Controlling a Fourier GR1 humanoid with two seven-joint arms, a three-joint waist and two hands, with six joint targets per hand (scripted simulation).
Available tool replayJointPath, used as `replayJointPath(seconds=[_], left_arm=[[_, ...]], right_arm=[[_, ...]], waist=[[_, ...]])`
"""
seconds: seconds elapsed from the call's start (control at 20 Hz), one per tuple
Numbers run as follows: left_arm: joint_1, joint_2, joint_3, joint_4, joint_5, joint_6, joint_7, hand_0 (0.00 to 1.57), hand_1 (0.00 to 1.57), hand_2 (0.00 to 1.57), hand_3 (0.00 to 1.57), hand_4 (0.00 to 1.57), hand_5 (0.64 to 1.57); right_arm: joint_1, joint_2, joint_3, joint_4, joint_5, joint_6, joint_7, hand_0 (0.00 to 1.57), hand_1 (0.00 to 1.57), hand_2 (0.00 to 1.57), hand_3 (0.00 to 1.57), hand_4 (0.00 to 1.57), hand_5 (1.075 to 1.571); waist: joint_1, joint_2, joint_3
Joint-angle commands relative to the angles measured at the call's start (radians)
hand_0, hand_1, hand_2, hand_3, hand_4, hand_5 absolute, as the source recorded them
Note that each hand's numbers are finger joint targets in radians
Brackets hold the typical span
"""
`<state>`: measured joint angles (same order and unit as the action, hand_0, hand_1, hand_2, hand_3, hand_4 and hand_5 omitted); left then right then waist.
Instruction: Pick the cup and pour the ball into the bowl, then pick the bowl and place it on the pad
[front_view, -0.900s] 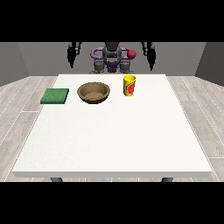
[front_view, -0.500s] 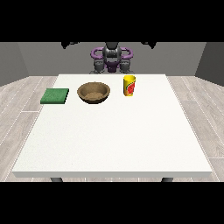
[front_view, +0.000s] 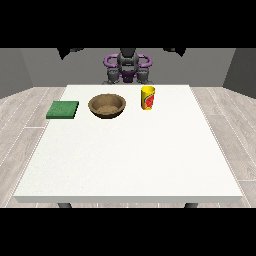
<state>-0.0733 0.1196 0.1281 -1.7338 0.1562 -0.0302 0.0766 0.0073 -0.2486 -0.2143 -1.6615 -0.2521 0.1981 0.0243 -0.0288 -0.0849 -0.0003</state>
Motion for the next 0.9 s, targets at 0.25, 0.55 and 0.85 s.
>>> replayJointPath(seconds=[0.25,0.55,0.85], left_arm=[[-0.127,-0.004,0.045,0.200,-0.039,0.018,-0.200,0.00,0.00,0.00,0.00,0.00,1.529],[-0.087,-0.088,0.014,0.396,-0.122,0.039,-0.530,0.00,0.00,0.00,0.00,0.00,1.523],[-0.185,-0.119,-0.057,0.583,-0.127,0.189,-0.657,0.00,0.00,0.00,0.00,0.00,1.523]], right_arm=[[-0.063,0.047,0.036,0.033,0.040,0.006,-0.057,0.00,0.00,0.00,0.00,0.00,1.570],[-0.111,0.034,0.009,0.059,0.039,0.023,-0.140,0.00,0.00,0.00,0.00,0.00,1.571],[-0.145,0.009,-0.015,0.145,0.054,0.062,-0.225,0.00,0.00,0.00,0.00,0.00,1.570]], waist=[[-0.031,0.127,0.0002],[-0.061,0.249,-0.0003],[-0.089,0.283,0.0000]])
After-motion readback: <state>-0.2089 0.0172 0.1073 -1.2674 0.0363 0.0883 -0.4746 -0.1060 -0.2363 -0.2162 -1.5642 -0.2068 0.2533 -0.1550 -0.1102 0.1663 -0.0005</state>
